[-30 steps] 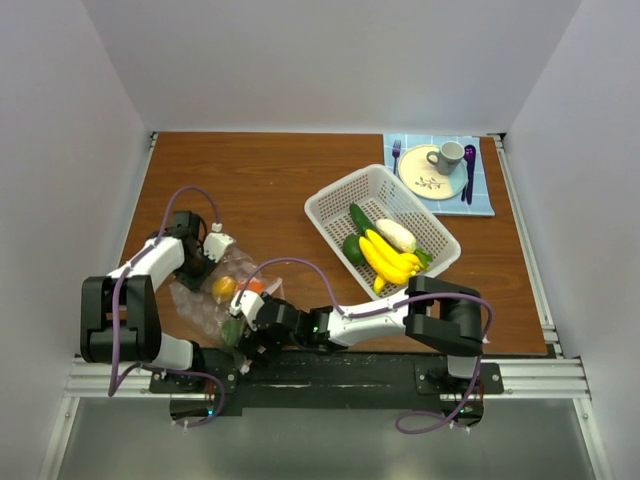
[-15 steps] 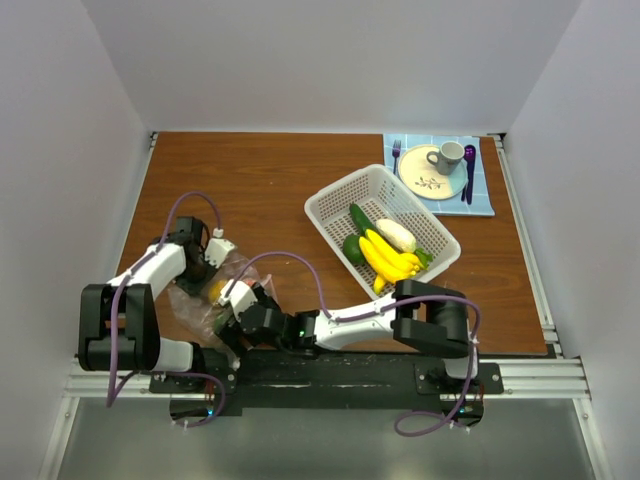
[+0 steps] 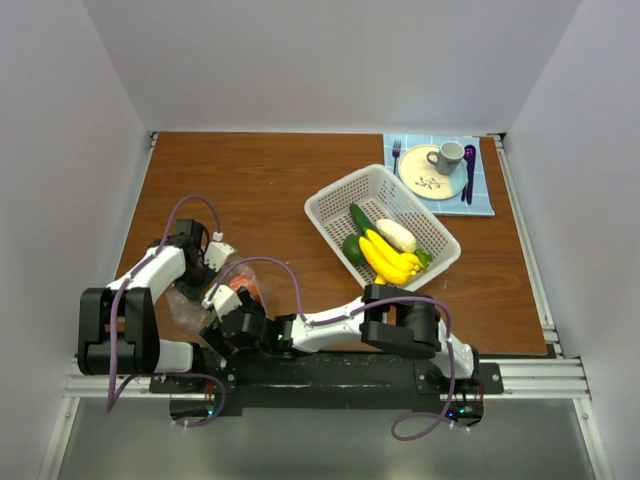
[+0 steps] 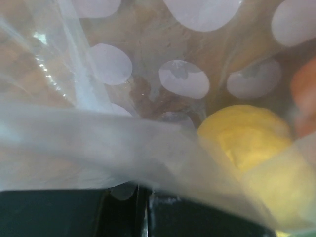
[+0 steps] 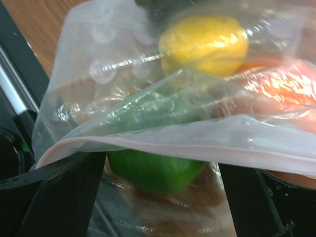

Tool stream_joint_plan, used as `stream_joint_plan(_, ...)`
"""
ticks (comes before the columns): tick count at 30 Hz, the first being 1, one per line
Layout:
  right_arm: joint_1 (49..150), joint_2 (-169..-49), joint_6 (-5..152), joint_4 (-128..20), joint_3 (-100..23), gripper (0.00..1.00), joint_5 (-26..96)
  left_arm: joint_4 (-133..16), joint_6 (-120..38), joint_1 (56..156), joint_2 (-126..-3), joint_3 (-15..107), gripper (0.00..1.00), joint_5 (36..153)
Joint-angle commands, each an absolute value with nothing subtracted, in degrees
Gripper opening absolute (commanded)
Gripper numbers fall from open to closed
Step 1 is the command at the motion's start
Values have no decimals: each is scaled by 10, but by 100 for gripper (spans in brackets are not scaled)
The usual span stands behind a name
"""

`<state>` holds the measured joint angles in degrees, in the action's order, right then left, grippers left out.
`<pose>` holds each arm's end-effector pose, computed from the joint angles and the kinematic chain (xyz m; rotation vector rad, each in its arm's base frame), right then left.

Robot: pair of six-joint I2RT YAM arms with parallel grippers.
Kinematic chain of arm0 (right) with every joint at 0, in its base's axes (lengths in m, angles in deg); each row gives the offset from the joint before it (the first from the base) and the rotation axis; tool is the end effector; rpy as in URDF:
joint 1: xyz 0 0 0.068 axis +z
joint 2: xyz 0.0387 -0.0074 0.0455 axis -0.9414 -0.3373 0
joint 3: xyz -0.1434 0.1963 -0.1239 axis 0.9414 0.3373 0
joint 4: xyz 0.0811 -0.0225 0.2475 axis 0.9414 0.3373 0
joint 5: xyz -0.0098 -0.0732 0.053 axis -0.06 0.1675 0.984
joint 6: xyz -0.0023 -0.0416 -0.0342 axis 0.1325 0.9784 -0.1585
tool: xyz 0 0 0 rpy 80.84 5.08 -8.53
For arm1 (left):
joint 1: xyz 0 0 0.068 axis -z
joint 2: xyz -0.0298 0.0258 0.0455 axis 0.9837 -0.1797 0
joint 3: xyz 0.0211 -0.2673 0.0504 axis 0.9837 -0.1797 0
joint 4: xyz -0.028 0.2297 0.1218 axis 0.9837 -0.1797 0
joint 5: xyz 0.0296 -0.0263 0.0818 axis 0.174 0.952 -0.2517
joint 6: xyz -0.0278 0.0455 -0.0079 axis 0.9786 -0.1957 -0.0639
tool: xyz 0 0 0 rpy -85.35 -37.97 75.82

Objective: Open the zip-top bag and remove the fake food

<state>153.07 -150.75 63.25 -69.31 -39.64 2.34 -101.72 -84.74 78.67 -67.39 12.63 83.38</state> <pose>0.0734 0.4613 0.1455 -0.9293 1.9092 0.6035 0.2108 0.0055 0.1537 0.7991 2.8947 0.1381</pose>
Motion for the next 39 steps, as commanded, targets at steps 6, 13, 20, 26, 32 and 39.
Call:
stream_joint_plan(6,1524,-1506,627,-697,-432,81,27,-1043,-845,791,-667,125,0,845)
stream_joint_plan(13,1509,-1457,603,-736,-330,39,-1,-1022,-854,792,-674,121,0,841)
stream_joint_plan(20,1499,-1337,599,-733,-219,13,-15,-970,-837,775,-734,160,0,816)
stream_joint_plan(26,1451,-1223,571,-696,-144,3,17,-933,-803,771,-784,218,0,795)
stream_joint_plan(32,1424,-1085,579,-648,-102,0,-13,-942,-787,770,-781,235,0,801)
stream_joint_plan(39,1311,-985,508,-511,-79,0,-207,-994,-773,772,-739,263,0,857)
